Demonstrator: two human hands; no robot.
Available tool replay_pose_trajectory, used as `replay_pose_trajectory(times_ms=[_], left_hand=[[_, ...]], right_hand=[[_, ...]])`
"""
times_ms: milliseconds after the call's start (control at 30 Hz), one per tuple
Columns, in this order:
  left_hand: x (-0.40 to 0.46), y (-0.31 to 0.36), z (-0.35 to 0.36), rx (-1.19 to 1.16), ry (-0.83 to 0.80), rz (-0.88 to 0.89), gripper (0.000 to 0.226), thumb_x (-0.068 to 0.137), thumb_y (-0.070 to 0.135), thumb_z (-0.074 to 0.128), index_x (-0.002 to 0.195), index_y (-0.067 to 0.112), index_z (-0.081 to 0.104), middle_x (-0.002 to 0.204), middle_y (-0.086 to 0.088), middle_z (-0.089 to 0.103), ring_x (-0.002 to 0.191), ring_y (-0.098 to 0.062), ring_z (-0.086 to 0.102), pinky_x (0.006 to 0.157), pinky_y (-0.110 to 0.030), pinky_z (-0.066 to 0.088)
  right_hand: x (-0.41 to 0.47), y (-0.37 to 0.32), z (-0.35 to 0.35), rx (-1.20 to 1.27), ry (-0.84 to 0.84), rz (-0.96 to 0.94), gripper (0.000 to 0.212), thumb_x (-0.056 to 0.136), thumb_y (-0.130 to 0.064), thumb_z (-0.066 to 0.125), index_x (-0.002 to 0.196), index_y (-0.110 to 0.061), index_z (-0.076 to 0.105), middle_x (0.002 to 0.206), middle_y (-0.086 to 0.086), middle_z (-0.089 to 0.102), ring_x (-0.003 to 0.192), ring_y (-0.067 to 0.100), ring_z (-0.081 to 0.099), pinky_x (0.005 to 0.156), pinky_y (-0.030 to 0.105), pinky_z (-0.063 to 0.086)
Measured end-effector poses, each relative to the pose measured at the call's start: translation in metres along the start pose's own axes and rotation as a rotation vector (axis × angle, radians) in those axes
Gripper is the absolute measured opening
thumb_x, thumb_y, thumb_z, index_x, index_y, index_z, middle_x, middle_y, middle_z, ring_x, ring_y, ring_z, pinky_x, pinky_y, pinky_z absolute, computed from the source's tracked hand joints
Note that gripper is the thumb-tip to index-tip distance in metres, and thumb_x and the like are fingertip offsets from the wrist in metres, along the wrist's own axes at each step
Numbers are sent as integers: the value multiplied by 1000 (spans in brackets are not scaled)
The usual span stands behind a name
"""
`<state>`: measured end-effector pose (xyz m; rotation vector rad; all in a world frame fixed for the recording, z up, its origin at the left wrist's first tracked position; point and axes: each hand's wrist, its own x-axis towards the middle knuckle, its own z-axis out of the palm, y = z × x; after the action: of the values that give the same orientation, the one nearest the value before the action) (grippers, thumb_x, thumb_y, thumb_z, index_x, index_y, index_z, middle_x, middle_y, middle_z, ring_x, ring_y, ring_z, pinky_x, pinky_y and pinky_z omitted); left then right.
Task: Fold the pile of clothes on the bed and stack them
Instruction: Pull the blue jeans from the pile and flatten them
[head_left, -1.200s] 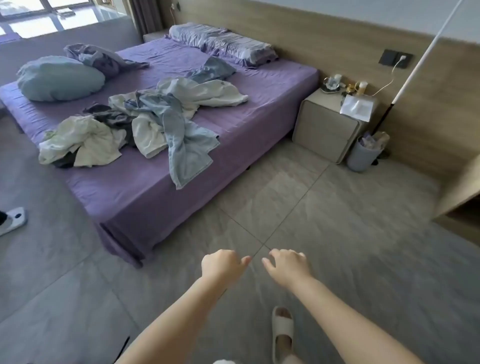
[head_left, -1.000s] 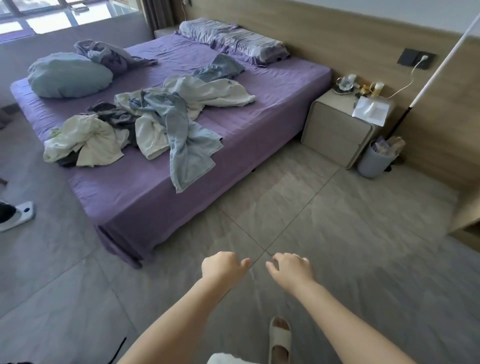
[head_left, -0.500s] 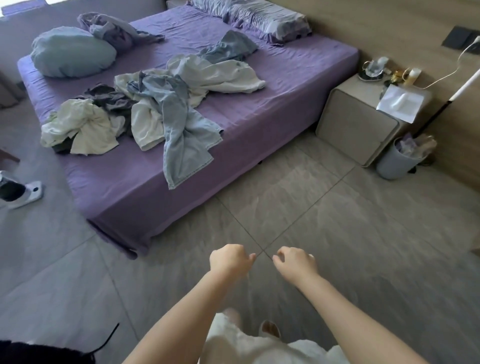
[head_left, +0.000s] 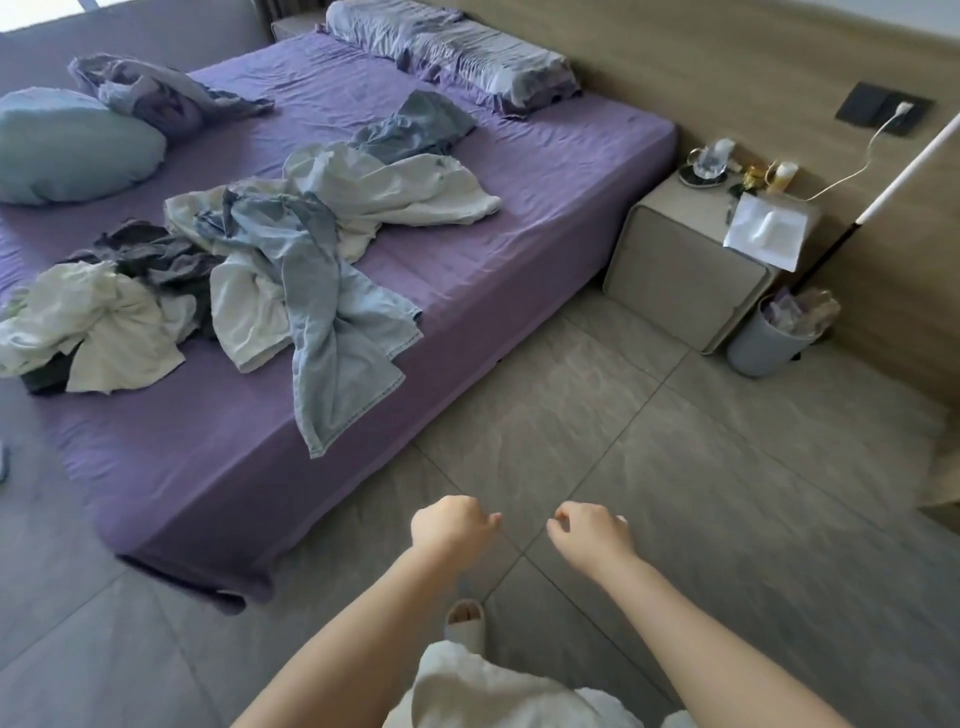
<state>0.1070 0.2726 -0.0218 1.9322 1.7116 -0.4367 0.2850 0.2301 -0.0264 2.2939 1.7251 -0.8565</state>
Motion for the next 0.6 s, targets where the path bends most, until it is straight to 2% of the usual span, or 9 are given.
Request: replay_pose_trajectory(times_ms=[100,233,367,600], left_hand=[[29,-10,-21,4,27,24,43,91,54,40,87,18,63,99,1,68,96,-22,64,71,-27,42],[59,-14,-40,8,17,37,43,91,54,39,84,19,64,98,1,68,94,-22,64,70,-27,42],[85,-16,-54,17,21,35,39,91,54,39,77,22,56,97,2,67,93,-23,64,68,-27,38],[133,2,-74,8,-9,-5,39,89,51,39,84,20,62,97,1,67,93,-23,63,68,-27,38]], right_hand=[[26,-20,-12,15,26,13,33,93,-39,40,111,-23,63,113,0,67,108,22,59,88,31,38],[50,-37,-24,40,41,16,31,94,-39,41,111,-24,62,113,0,67,108,22,59,89,31,37],[72,-46,-40,39,34,22,32,94,-39,39,111,-22,61,112,1,67,107,23,59,91,32,37],[127,-42,-73,23,10,7,33,96,-38,37,114,-23,60,115,3,65,110,23,57,96,34,35]])
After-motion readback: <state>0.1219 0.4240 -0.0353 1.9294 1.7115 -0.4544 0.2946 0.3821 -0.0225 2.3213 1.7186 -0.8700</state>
